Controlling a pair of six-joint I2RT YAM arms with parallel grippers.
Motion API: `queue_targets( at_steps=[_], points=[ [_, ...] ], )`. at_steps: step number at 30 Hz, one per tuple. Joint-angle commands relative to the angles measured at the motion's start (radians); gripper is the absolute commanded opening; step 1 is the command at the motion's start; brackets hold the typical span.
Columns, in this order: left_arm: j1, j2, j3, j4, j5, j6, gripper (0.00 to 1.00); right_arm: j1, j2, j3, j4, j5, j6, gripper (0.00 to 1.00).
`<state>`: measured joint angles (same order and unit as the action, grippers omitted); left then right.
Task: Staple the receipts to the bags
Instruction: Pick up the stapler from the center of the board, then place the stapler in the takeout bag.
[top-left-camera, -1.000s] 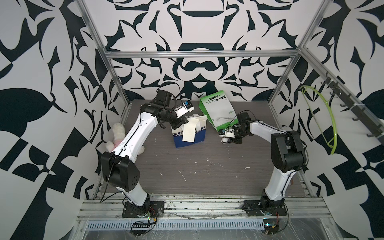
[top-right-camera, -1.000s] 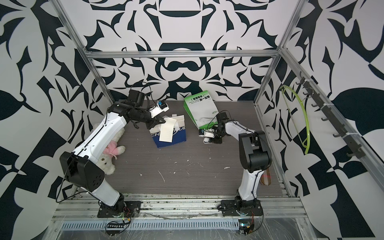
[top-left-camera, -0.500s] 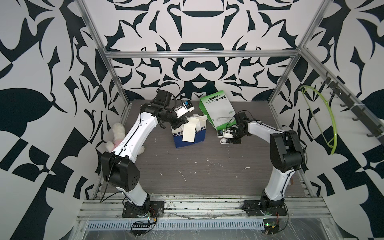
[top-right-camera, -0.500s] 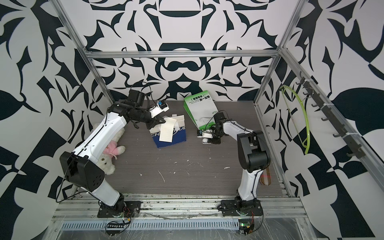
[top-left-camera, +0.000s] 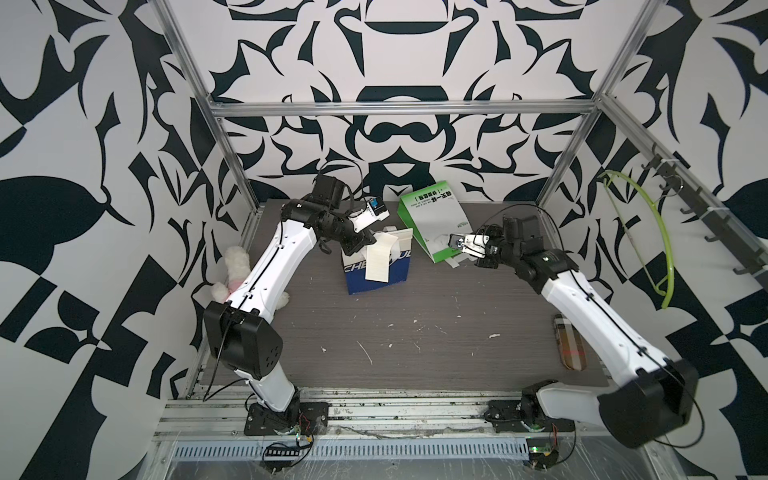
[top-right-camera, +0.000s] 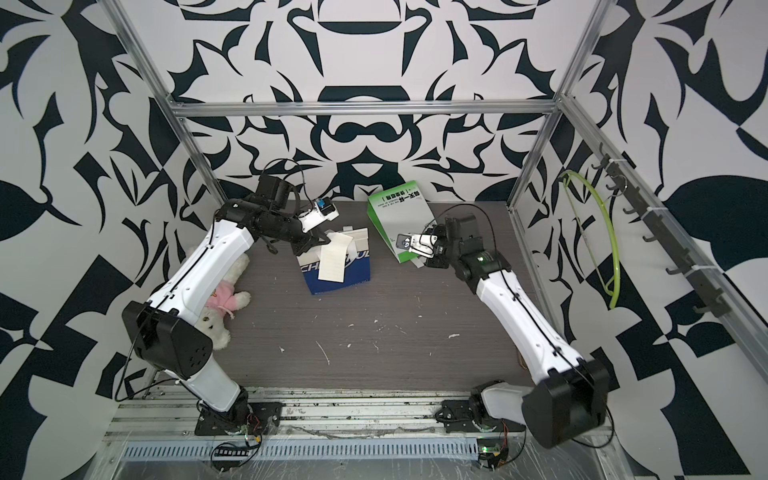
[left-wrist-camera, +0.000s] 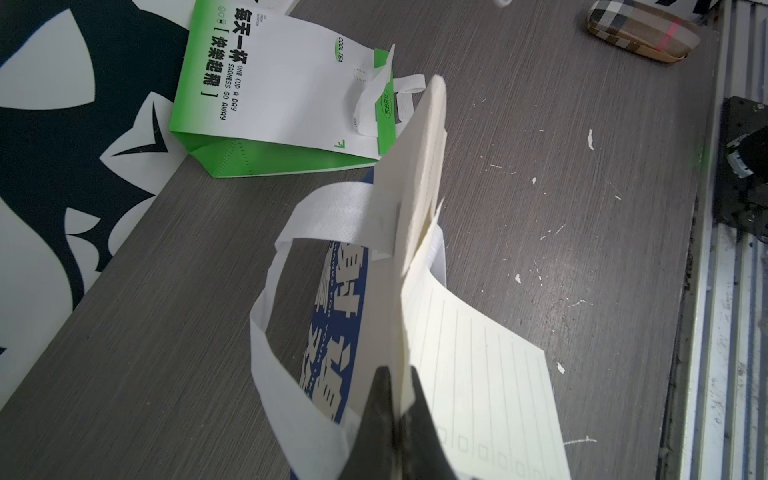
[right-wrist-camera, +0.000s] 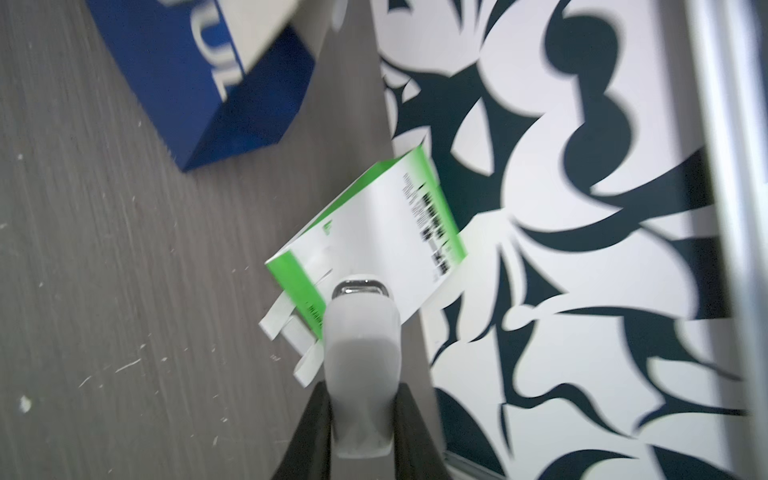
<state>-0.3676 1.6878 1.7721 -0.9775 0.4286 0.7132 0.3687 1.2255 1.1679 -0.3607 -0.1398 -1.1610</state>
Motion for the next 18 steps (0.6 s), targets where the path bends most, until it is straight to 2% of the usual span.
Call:
queue_targets(
  at_steps=[1,4,6,8,10,14,18],
  points=[
    [-0.017,0.034,0.088,-0.147,-0.044,0.026,0.00,0.131,-0.022,0.029,0.049,0.170,-0.084,0.09],
    [-0.051,0.063,0.156,-0.230,-0.082,0.031,0.00,0.230,-0.009,0.057,0.097,0.293,-0.236,0.08],
    [-0.071,0.064,0.167,-0.240,-0.083,0.031,0.00,0.280,0.010,0.069,0.113,0.323,-0.363,0.08],
    [-0.085,0.058,0.165,-0.237,-0.082,0.031,0.00,0.326,0.040,0.061,0.198,0.442,-0.485,0.07],
    [-0.089,0.054,0.163,-0.231,-0.083,0.029,0.00,0.357,0.069,0.070,0.250,0.502,-0.560,0.06],
    [-0.092,0.049,0.162,-0.216,-0.083,0.029,0.00,0.386,0.104,0.053,0.368,0.546,-0.693,0.06],
    [-0.093,0.053,0.165,-0.194,-0.088,0.014,0.00,0.400,0.108,0.027,0.457,0.530,-0.798,0.06]
  ],
)
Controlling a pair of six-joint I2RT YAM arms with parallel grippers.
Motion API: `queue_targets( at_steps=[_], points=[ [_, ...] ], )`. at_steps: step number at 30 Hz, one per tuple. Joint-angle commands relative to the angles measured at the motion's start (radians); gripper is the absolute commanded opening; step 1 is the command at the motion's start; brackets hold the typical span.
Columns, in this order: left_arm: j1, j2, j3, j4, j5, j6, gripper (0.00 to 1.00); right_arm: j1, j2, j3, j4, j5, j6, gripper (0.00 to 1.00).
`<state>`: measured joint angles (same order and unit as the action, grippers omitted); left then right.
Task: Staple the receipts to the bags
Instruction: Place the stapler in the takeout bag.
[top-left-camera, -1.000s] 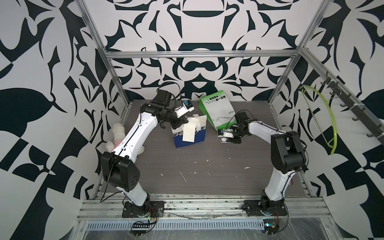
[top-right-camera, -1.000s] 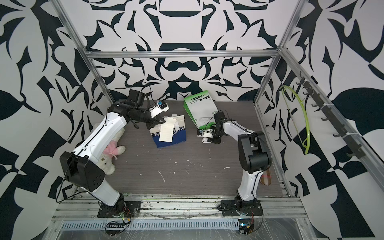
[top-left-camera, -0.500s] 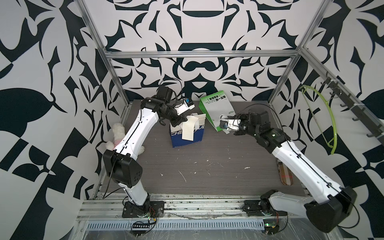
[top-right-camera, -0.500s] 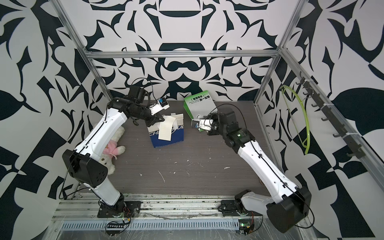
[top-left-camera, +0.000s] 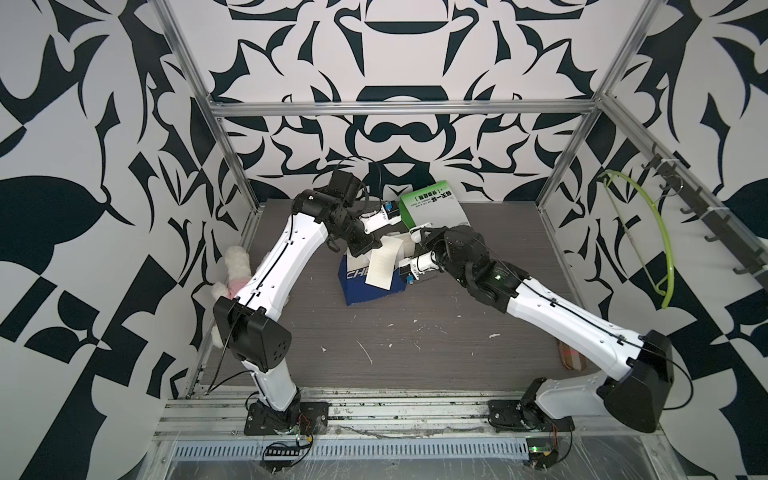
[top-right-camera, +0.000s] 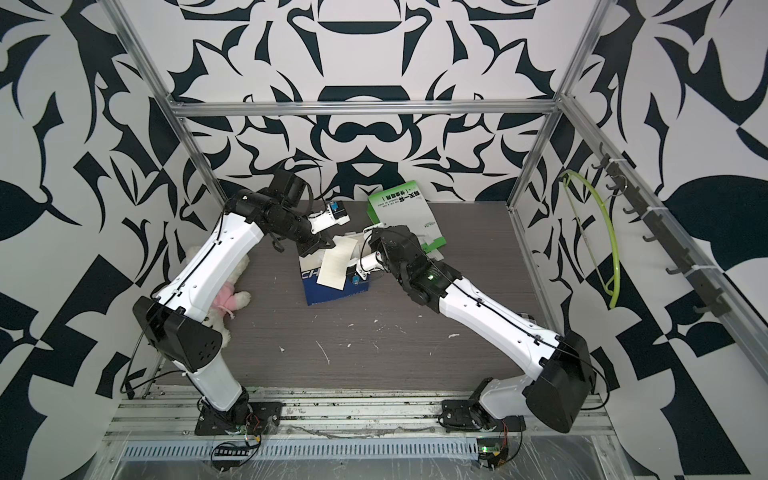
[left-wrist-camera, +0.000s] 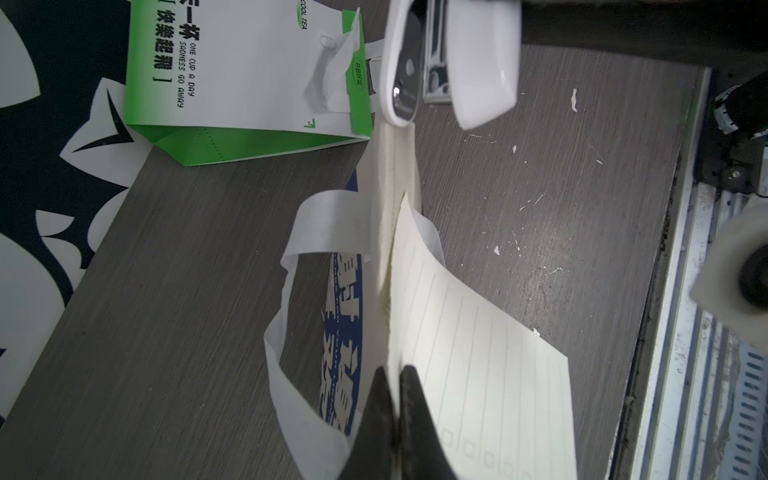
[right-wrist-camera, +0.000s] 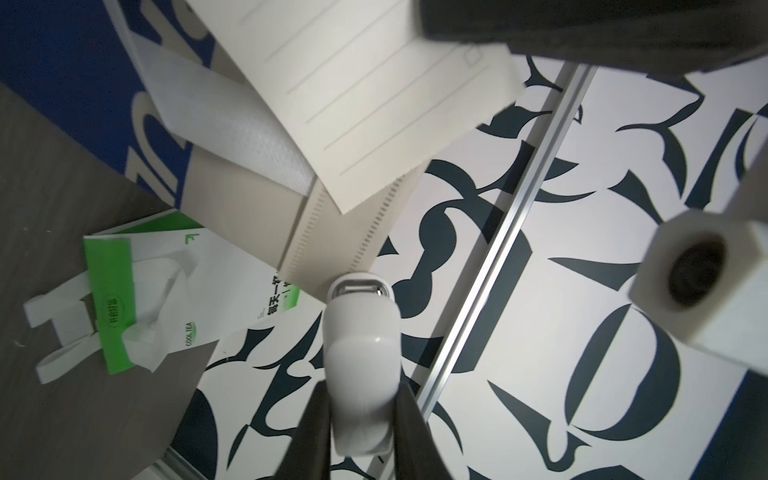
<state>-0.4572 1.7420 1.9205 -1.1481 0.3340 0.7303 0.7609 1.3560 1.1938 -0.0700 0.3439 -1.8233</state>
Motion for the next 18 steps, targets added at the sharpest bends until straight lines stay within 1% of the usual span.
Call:
queue_targets(
  at_steps=[1,3,5,9,18],
  points=[
    [-0.006,-0.002,0.017,-0.021,0.006,-0.005,0.00,0.011,-0.022,0.002,0.176,0.045,-0.136,0.05],
    [-0.009,0.001,0.015,-0.019,0.004,-0.006,0.00,0.018,-0.021,0.008,0.194,0.043,-0.196,0.04],
    [-0.010,0.004,0.012,-0.019,-0.004,-0.009,0.00,0.025,-0.023,0.018,0.203,0.036,-0.219,0.04],
    [-0.013,0.007,0.018,-0.019,-0.006,-0.017,0.00,0.033,-0.022,0.023,0.132,0.026,-0.280,0.03],
    [-0.024,0.001,0.027,-0.017,0.002,-0.018,0.00,0.070,-0.002,0.051,0.072,0.020,-0.349,0.02]
  ],
)
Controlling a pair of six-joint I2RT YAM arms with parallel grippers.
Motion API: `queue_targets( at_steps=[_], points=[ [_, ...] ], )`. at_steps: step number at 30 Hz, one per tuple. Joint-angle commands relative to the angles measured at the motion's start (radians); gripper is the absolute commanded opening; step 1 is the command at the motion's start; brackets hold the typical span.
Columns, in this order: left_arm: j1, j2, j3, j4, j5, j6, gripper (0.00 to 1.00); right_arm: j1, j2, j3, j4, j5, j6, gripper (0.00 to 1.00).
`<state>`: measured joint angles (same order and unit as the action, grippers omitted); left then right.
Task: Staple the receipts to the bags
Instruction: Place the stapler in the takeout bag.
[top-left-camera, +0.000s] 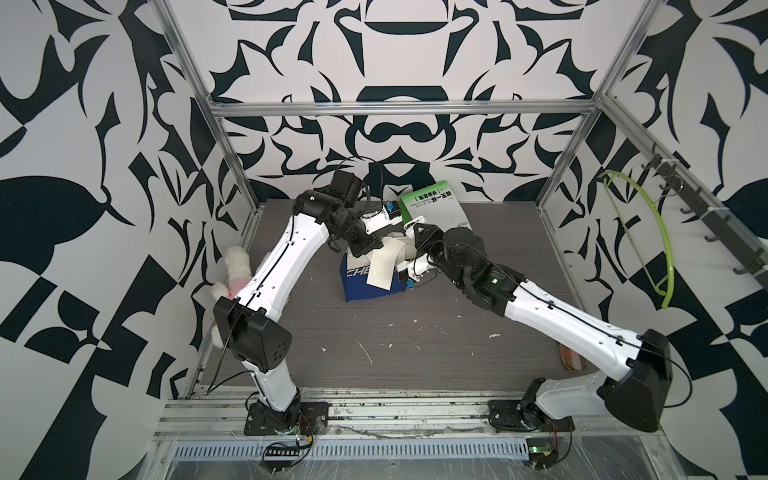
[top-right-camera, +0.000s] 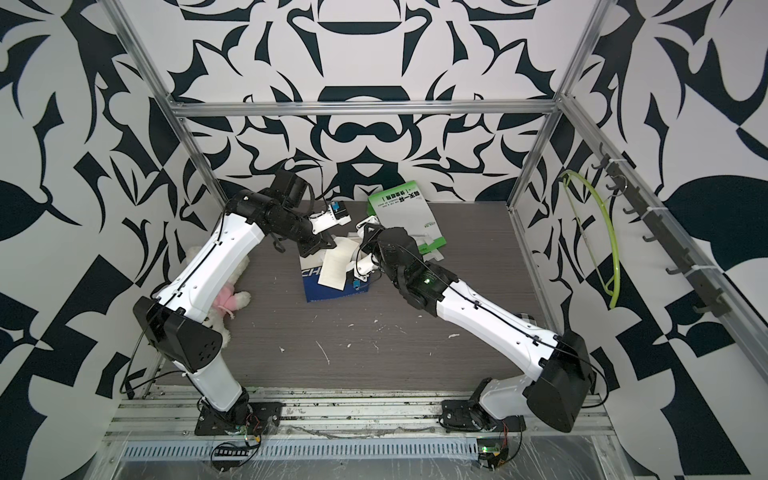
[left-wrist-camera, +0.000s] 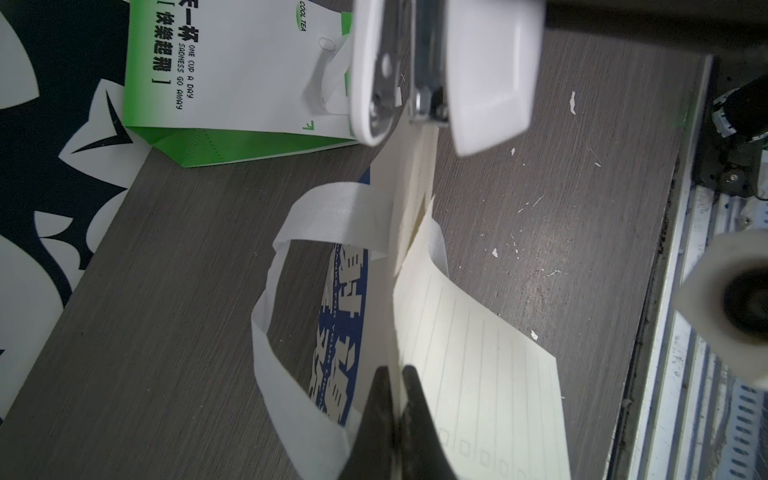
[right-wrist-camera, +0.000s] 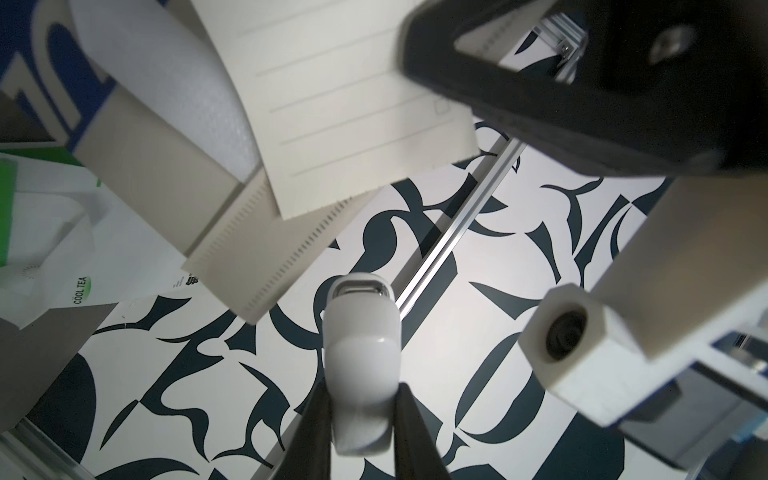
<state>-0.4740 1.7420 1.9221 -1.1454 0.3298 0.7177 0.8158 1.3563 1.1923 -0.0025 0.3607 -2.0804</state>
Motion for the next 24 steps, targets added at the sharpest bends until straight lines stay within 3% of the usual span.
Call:
queue_targets(
  at_steps=[1,24],
  points=[
    [-0.010,0.001,0.025,-0.020,0.006,-0.006,0.00,0.020,0.002,0.058,0.002,0.003,-0.097,0.02],
    [-0.024,0.011,0.026,-0.016,-0.023,-0.027,0.00,0.072,0.028,0.097,-0.080,0.014,-0.146,0.00]
  ],
)
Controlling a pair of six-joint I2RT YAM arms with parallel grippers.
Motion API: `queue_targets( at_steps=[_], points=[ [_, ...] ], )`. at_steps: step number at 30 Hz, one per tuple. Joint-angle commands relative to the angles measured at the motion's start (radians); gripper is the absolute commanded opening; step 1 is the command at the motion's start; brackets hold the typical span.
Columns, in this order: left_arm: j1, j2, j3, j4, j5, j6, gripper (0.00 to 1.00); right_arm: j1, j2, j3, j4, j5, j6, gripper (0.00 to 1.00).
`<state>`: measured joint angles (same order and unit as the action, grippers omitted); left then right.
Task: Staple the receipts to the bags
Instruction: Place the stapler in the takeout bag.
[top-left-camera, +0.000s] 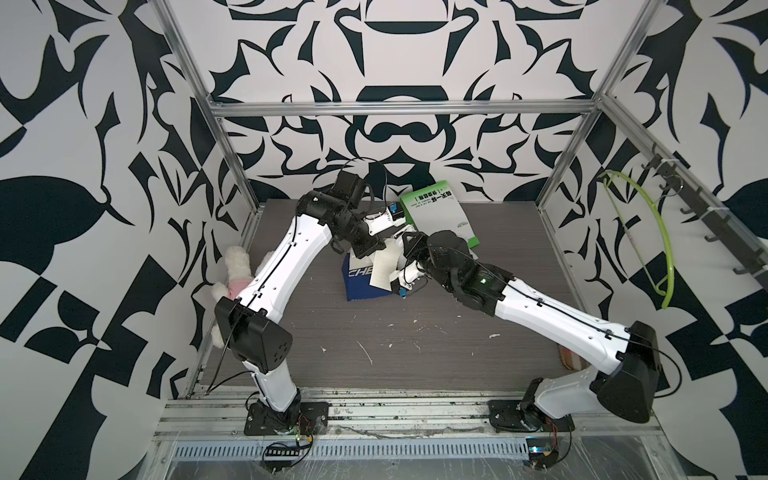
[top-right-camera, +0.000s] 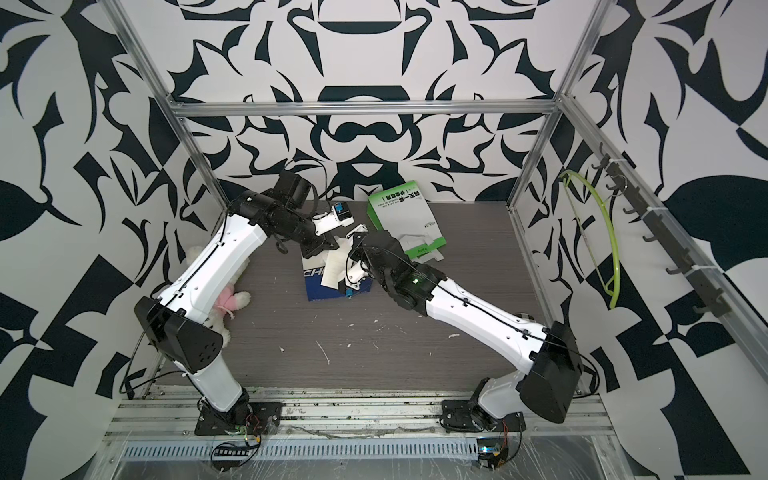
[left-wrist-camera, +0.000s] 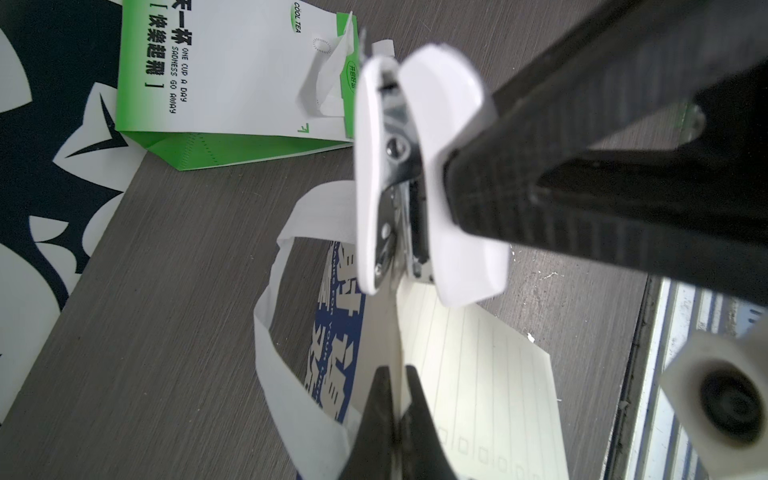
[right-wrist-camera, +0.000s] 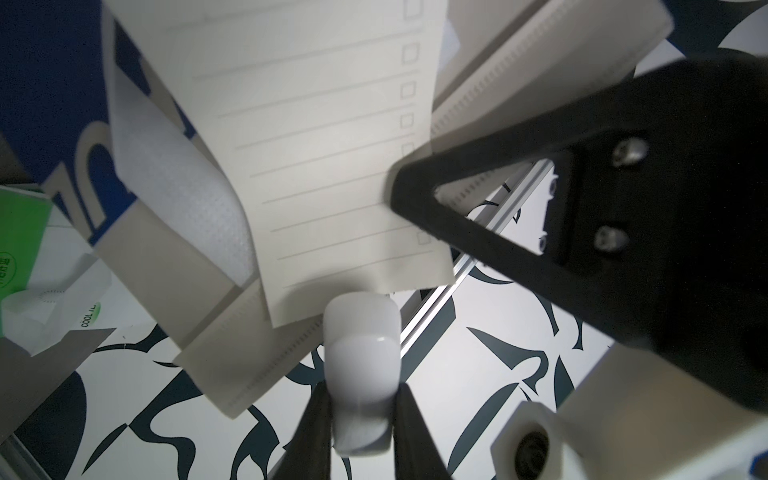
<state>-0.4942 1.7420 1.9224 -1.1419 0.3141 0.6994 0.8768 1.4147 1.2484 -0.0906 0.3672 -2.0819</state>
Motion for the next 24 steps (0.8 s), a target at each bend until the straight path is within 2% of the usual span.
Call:
queue_targets(
  at_steps=[1,17,24],
  points=[
    [-0.003,0.011,0.024,-0.019,-0.009,-0.009,0.00,0.012,-0.034,0.039,0.013,0.003,-0.144,0.00],
    [-0.004,0.011,0.027,-0.019,0.014,-0.013,0.00,0.045,0.004,0.062,-0.029,0.038,-0.159,0.00],
    [-0.003,0.008,0.027,-0.013,0.046,-0.015,0.00,0.050,0.012,0.051,-0.054,0.045,-0.165,0.03]
  ],
)
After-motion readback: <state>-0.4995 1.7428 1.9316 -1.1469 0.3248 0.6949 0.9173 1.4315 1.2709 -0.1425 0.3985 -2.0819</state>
